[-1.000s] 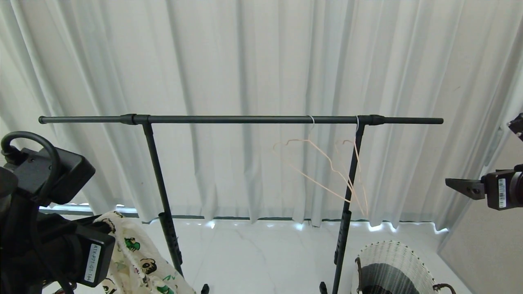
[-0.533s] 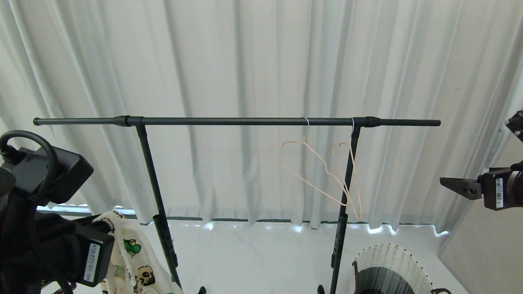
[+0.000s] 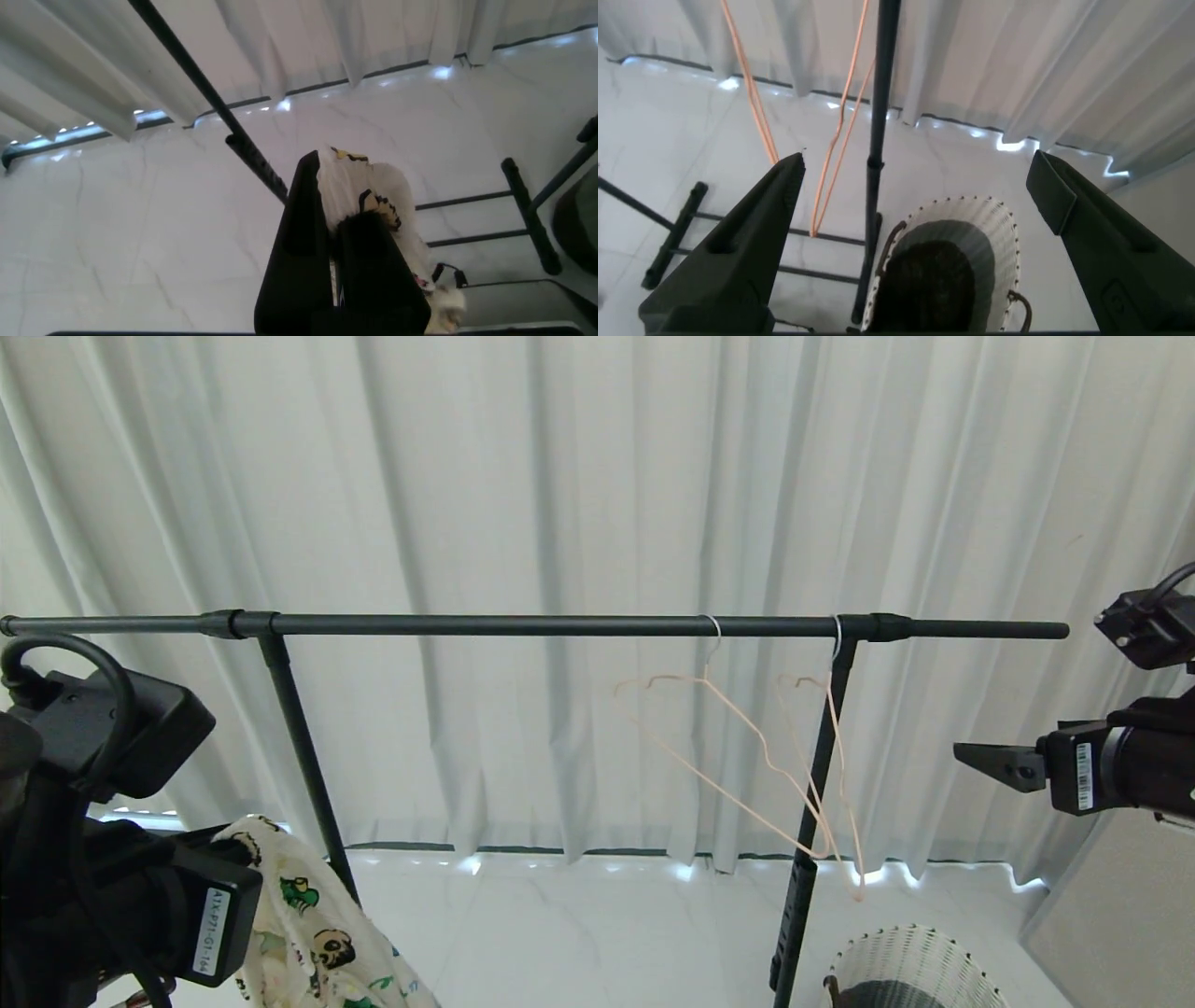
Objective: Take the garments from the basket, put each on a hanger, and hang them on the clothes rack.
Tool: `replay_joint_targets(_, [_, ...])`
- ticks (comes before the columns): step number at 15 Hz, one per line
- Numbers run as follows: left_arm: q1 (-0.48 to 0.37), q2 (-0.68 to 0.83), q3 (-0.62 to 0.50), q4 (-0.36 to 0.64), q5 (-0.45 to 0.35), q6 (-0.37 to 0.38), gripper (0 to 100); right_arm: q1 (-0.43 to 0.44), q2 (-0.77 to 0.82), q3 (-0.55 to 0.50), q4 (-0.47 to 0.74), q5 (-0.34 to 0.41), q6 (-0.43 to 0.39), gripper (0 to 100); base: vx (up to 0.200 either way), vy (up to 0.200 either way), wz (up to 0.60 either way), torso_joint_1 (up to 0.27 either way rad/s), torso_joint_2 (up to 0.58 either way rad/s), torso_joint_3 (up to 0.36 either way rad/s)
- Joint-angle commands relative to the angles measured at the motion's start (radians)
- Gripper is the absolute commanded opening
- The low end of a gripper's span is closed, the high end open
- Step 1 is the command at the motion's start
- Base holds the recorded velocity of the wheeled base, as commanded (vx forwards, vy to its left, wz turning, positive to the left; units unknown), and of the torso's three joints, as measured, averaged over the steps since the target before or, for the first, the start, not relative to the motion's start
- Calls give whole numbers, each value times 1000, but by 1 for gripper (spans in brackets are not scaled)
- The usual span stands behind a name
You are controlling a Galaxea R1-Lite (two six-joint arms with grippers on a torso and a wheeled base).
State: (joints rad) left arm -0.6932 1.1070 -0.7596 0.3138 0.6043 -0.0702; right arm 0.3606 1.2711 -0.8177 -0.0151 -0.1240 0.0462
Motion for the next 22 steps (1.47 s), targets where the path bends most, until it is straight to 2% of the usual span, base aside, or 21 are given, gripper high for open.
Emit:
replay_joint_targets(1, [0,1,2,1,0,0,0,8,24,-1,0,-2,0,100,0,0,0,0,0,0])
replay_joint_targets(4, [0,-3,0,-1,2,0,0,8,27,3,6,-5,0,100,0,0,0,0,0,0])
replay_joint_targets(10, [0,-4,2,-1,2,0,0,6,73,0,0,-5,3,100,0,200,0,-2,3,2])
replay_joint_targets(12, [0,-3,6,-1,2,0,0,8,103,-5,-5,-6,29,100,0,0,0,0,0,0])
replay_joint_targets(15, [0,-1,11,-1,2,1,0,-15,182,-34,-5,-60,83,100,0,0,0,0,0,0])
replay_joint_targets(16, [0,1,11,-1,2,1,0,-45,241,-72,-5,-106,116,100,0,0,0,0,0,0])
replay_joint_targets(19, [18,5,29,-1,2,0,0,-78,346,-124,-13,-106,123,100,0,0,0,0,0,0])
replay_joint_targets(22, [21,5,32,-1,2,1,0,-77,449,-126,-121,-101,124,100,0,0,0,0,0,0])
